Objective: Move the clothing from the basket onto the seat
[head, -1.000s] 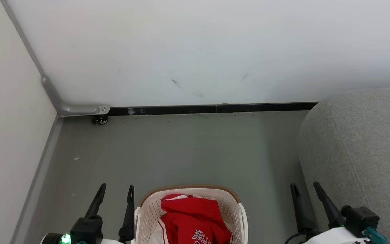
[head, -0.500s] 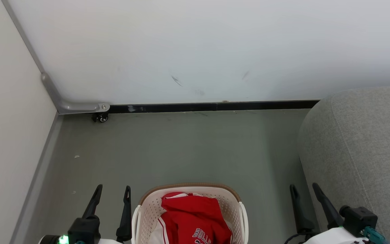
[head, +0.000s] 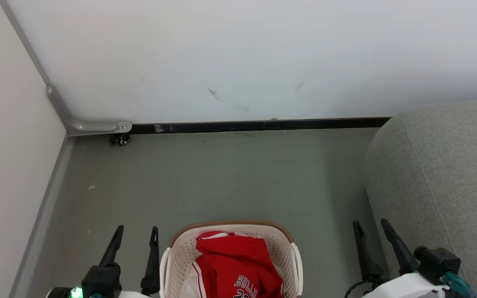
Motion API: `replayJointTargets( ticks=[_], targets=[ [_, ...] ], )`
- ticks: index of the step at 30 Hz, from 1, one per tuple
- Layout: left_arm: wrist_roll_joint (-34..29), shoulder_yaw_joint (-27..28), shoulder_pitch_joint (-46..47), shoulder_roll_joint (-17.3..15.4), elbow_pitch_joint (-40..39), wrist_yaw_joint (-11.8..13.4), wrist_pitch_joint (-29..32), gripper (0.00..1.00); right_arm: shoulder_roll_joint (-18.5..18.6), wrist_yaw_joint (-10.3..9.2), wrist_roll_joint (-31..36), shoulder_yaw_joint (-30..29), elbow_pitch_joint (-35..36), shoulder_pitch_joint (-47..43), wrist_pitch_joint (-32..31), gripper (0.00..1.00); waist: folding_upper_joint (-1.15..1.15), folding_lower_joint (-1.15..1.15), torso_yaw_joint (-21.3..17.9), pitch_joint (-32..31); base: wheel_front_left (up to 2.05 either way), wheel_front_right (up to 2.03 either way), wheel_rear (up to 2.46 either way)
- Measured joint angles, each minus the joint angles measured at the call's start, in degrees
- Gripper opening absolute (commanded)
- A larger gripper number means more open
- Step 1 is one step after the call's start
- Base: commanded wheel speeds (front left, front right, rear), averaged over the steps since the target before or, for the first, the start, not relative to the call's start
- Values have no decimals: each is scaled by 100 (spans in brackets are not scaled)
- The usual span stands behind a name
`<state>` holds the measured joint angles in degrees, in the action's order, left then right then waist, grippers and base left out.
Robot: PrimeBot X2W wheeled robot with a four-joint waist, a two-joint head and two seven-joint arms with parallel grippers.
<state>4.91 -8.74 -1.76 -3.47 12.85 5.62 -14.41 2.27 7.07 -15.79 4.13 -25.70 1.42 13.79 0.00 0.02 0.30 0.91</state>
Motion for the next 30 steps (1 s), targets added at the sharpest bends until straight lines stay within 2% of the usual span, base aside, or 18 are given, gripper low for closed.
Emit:
replayJointTargets(
  ticks=[12,30],
  targets=[
    [-54,-33,242,-26,104,-18,-1,100,1,0,20,-46,88,51,7,100,0,0,-45,194,0,0,0],
    [-365,-354,964,-158,601,-268,-5,100,12,0,81,-292,479,253,41,100,0,0,-190,815,0,0,0]
  ],
)
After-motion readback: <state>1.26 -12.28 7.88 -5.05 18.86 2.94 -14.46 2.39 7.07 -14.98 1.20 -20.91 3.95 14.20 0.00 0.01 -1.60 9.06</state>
